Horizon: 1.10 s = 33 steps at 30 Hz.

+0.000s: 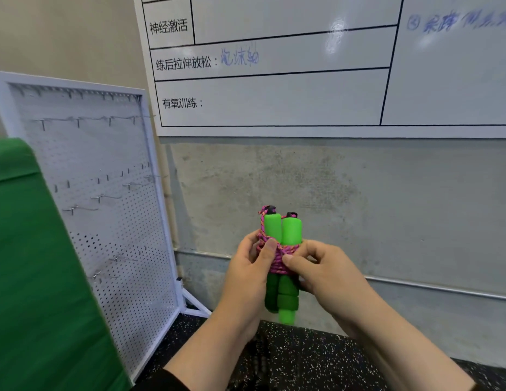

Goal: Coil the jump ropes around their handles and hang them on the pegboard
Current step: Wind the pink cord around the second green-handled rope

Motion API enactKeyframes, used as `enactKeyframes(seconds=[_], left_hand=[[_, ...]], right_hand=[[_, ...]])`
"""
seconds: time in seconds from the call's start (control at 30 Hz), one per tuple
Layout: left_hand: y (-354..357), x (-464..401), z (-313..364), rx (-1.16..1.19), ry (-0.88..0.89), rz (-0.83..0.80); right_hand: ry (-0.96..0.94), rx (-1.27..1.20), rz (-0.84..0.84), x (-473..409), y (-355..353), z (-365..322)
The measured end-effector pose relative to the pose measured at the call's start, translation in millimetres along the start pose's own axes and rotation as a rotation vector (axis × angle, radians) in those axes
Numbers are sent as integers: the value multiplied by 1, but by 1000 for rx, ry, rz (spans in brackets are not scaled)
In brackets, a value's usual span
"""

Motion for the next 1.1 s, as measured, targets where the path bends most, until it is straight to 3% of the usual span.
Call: enactKeyframes(seconds=[0.17,0.27,0.43,0.6,0.73,0.9,1.1], left_hand=[[3,-2,16,86,44,56],[-1,-5,31,70,69,50],[-16,-9,45,45,70,54],[-41,-14,67,-59,81,39],[-77,-20,87,-283,122,143],[-127,-27,115,-287,132,262],[-178,-47,158,-360,182,321]], right_hand=[[-68,110,99,0,-3,-19],[-54,51,163,-3,-4,-20],[-98,62,14,-10,29,-37],[-123,29,6,-28,58,-48],[-157,48,-41,-44,93,-54],[-209,58,-201,-63,148,-70],[-273,155,-235,-118,201,-90]])
Point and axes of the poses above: each hand's wrist, its own x-axis away from the middle knuckle, its own y-axis out of the palm, z = x × y, the point moved 9 cm from there along -x, towards the middle knuckle, and after that the axes turned 3 degrees about -z, right-handed, at the moved point
